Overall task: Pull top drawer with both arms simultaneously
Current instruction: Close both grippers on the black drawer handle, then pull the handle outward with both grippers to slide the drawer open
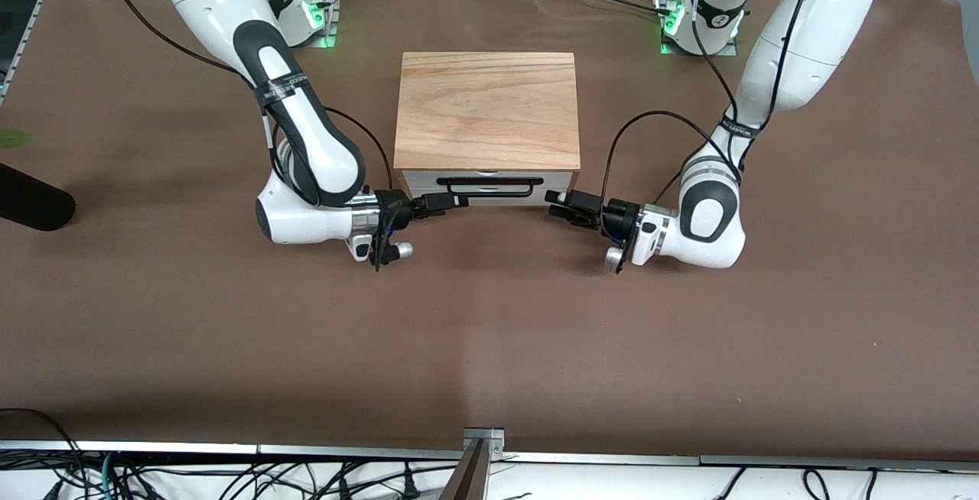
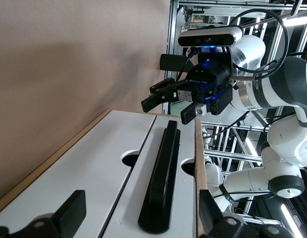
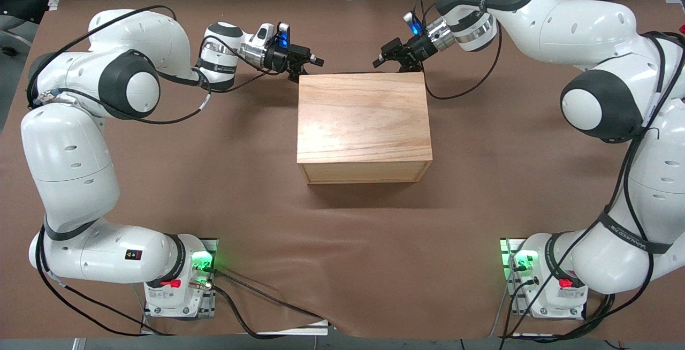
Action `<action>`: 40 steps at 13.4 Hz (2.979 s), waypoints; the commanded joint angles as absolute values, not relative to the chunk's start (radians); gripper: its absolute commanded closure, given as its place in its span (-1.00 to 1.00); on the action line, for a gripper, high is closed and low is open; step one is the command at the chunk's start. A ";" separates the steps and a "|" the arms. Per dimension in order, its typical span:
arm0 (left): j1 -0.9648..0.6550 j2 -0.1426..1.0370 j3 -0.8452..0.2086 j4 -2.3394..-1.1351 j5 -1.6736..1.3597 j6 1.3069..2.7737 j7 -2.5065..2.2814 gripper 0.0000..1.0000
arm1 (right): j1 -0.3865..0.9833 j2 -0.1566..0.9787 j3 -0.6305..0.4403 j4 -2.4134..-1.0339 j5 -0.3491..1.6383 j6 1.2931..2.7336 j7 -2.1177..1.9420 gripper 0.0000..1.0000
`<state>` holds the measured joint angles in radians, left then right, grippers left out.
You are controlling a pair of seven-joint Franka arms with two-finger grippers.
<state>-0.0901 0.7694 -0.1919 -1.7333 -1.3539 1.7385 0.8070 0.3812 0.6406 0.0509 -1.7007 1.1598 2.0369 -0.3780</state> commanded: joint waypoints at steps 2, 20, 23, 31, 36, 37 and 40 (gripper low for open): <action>-0.109 0.733 -0.210 -1.775 -1.405 1.787 0.842 -0.71 | 0.374 0.577 0.058 -1.766 1.184 2.026 -0.402 -0.63; -0.114 0.729 -0.242 -1.772 -1.419 1.818 0.847 0.81 | 0.374 0.566 0.061 -1.781 1.207 2.025 -0.425 0.90; -0.114 0.729 -0.242 -1.772 -1.417 1.818 0.847 0.92 | 0.374 0.571 0.061 -1.773 1.207 2.025 -0.425 0.98; -0.110 0.729 -0.241 -1.750 -1.410 1.819 0.833 0.91 | 0.371 0.598 0.057 -1.717 1.204 2.025 -0.420 0.98; -0.110 0.745 -0.238 -1.678 -1.401 1.864 0.824 0.92 | 0.359 0.640 0.055 -1.662 1.201 2.025 -0.417 0.98; -0.110 0.759 -0.238 -1.665 -1.397 1.864 0.815 0.92 | 0.353 0.655 0.055 -1.643 1.201 2.025 -0.416 0.98; -0.110 0.805 -0.235 -1.591 -1.396 1.867 0.786 0.92 | 0.339 0.709 0.055 -1.574 1.200 2.023 -0.414 0.98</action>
<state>-0.1119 0.7767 -0.2377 -1.6677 -1.3777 1.8700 0.8266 0.3596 0.6602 0.0503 -1.6385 1.1925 2.0298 -0.4236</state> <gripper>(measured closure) 0.806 0.727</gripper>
